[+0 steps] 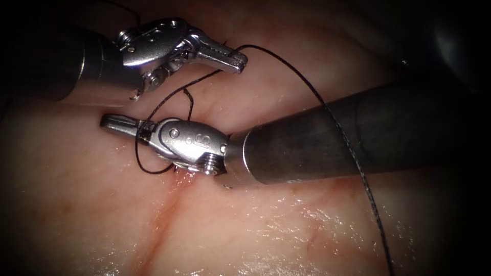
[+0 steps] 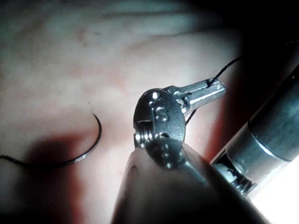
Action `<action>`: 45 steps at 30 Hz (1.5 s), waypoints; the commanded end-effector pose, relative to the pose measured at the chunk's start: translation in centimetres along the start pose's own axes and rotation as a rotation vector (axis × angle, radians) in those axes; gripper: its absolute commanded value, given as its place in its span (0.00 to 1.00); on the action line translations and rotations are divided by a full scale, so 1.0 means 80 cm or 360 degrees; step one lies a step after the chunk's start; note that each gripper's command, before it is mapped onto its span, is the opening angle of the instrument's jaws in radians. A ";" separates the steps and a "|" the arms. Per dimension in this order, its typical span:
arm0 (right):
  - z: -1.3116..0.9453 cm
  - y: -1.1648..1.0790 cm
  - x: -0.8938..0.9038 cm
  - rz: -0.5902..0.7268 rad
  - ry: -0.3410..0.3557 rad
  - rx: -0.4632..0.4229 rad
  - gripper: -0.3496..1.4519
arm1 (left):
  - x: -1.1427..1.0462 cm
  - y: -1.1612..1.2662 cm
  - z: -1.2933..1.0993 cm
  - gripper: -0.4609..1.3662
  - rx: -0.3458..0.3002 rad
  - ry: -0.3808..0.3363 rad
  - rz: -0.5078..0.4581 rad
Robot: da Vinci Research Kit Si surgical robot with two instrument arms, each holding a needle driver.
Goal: Wound Closure
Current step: Use the left tool to wrap the suture one time counter-clockwise around the right gripper
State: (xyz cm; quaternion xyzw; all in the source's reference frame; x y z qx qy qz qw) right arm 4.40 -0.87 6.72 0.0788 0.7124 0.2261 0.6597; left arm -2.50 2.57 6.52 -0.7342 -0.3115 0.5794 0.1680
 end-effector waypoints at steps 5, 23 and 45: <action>0.0002 -0.0014 0.0013 0.0020 0.0006 0.0047 0.00 | -0.0001 -0.0011 -0.0003 0.06 0.0006 0.0001 0.0022; -0.0017 -0.0023 0.0025 0.0414 0.0262 0.0133 0.00 | -0.0031 -0.0015 -0.0054 0.06 -0.0052 0.0244 0.0232; -0.0067 -0.0010 0.0044 0.0668 0.0636 -0.0658 0.00 | -0.0100 -0.0031 -0.0169 0.06 0.0123 0.0274 0.0313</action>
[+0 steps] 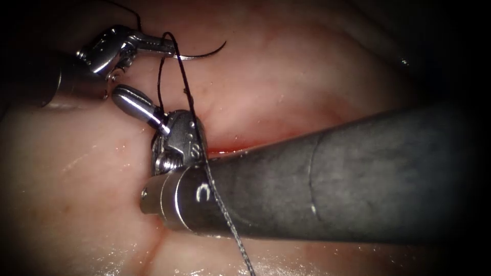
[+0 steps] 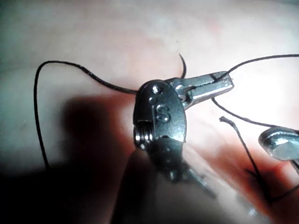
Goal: Wound Closure
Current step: Use the left tool to wrap the suture one time counter-clockwise around the right gripper
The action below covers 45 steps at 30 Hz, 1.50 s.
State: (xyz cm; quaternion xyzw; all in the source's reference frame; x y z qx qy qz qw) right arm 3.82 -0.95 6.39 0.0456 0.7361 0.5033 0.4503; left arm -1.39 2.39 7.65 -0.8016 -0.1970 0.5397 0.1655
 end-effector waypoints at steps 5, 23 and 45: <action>0.0004 0.0002 0.0010 0.0013 0.0092 -0.0224 0.00 | -0.0005 0.0016 -0.0010 0.06 0.0013 0.0005 0.0001; -0.0009 0.0024 0.0023 -0.0010 0.0039 -0.0110 0.00 | -0.0010 0.0096 -0.0016 0.06 0.0107 0.0074 0.0108; -0.0014 0.0026 0.0029 -0.0101 -0.0312 0.0459 0.50 | 0.0003 0.0219 0.0062 0.06 -0.0353 -0.0077 0.0369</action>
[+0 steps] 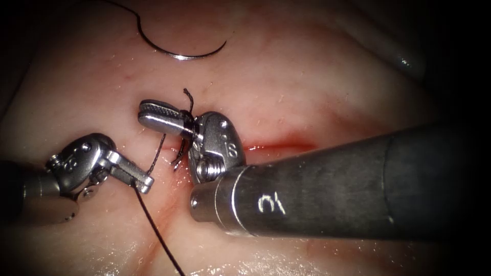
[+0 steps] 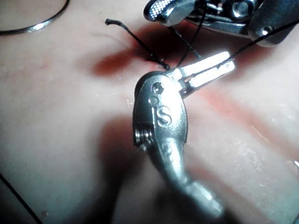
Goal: Wound Closure
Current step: Use the left tool to wrap the suture one time counter-clockwise around the right gripper, then use the right gripper to grab the suture tail
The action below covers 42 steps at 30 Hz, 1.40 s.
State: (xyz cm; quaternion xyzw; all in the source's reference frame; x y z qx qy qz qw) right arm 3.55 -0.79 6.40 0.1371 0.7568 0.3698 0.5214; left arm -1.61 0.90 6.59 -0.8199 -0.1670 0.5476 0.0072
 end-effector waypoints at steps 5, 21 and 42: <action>-0.0009 -0.0002 -0.0003 -0.0067 -0.0127 -0.0160 0.48 | -0.0001 0.0003 -0.0001 0.06 0.0054 -0.0035 0.0005; -0.0017 -0.0002 -0.0004 -0.0172 -0.0215 -0.0467 0.67 | -0.0030 0.0001 0.0020 0.06 0.0152 -0.0255 0.0083; -0.0035 0.0004 -0.0012 -0.0133 -0.0567 -0.0852 0.67 | -0.0037 -0.0026 0.0012 0.06 0.0364 -0.0431 0.0092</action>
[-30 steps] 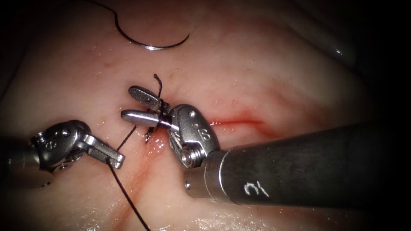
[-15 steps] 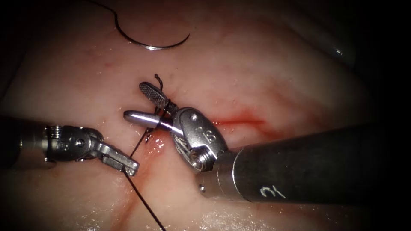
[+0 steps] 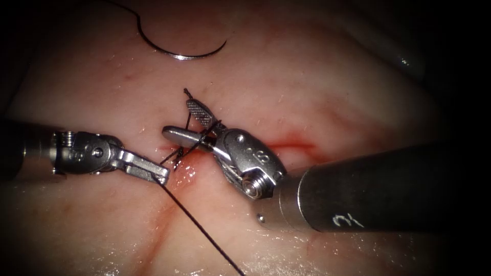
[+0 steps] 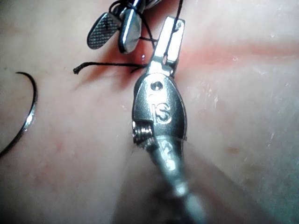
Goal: Wound Closure
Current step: Use the right gripper to grab the suture tail
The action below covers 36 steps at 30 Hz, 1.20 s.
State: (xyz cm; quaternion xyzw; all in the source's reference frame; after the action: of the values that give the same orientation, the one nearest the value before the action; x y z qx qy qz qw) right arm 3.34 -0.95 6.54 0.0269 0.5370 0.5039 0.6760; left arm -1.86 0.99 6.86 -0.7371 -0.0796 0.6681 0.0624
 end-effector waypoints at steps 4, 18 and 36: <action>-0.0005 0.0008 0.0002 0.0015 -0.0032 -0.0063 0.67 | -0.0004 -0.0005 0.0008 0.06 -0.0003 -0.0041 0.0006; 0.0015 0.0037 -0.0012 0.0106 -0.0232 -0.0046 0.65 | -0.0017 -0.0024 0.0034 0.06 0.0001 -0.0045 0.0009; 0.0041 0.0047 -0.0010 0.0197 -0.0279 -0.0060 0.61 | -0.0018 -0.0020 0.0026 0.06 -0.0007 -0.0044 0.0011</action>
State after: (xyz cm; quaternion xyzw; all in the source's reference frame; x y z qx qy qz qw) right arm 3.35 -0.64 6.96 0.0911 0.4636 0.5499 0.6888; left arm -2.08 1.12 7.00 -0.7281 -0.0785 0.6785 0.0582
